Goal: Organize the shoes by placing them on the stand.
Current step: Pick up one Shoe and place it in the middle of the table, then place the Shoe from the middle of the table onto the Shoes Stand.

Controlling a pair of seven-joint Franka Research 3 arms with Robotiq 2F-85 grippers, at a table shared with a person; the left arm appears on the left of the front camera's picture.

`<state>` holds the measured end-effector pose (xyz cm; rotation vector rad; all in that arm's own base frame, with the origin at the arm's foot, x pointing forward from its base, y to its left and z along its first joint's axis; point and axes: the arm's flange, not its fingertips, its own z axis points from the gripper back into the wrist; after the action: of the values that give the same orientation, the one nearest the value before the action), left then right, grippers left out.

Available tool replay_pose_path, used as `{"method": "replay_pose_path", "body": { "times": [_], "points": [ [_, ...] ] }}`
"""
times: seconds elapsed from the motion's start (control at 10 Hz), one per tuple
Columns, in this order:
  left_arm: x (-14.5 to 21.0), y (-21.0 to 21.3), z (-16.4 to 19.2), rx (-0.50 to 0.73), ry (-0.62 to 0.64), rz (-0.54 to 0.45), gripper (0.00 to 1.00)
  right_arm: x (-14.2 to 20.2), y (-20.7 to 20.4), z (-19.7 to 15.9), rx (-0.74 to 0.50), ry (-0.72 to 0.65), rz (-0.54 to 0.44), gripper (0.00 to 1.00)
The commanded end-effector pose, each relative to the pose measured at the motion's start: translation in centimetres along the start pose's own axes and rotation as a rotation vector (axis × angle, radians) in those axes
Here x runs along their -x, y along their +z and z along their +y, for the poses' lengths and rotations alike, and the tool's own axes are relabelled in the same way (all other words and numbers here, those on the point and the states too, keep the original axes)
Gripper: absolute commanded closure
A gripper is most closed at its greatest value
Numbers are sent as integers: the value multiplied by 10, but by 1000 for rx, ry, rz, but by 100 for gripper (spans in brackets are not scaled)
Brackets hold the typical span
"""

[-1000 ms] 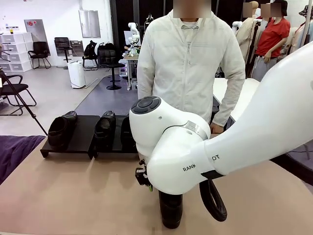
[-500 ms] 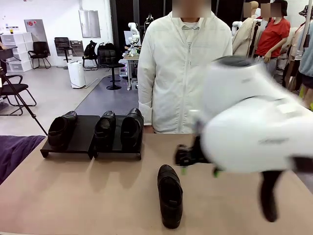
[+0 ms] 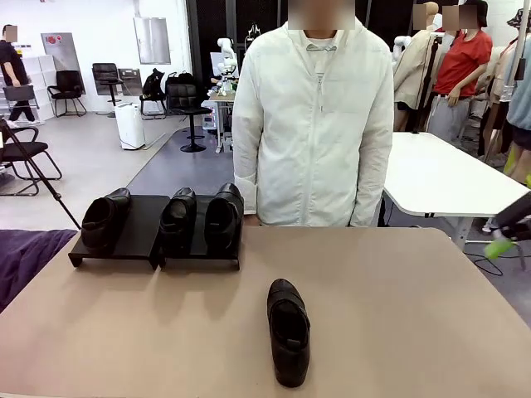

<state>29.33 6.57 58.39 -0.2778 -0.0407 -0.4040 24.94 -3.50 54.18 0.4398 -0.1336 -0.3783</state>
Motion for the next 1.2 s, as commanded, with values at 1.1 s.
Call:
{"method": "replay_pose_path", "body": {
  "times": [1.1],
  "points": [
    [0, 1, 0, 14, -10, -2, 0, 12, -13, 28, 27, 92, 41, 0]
  ]
}}
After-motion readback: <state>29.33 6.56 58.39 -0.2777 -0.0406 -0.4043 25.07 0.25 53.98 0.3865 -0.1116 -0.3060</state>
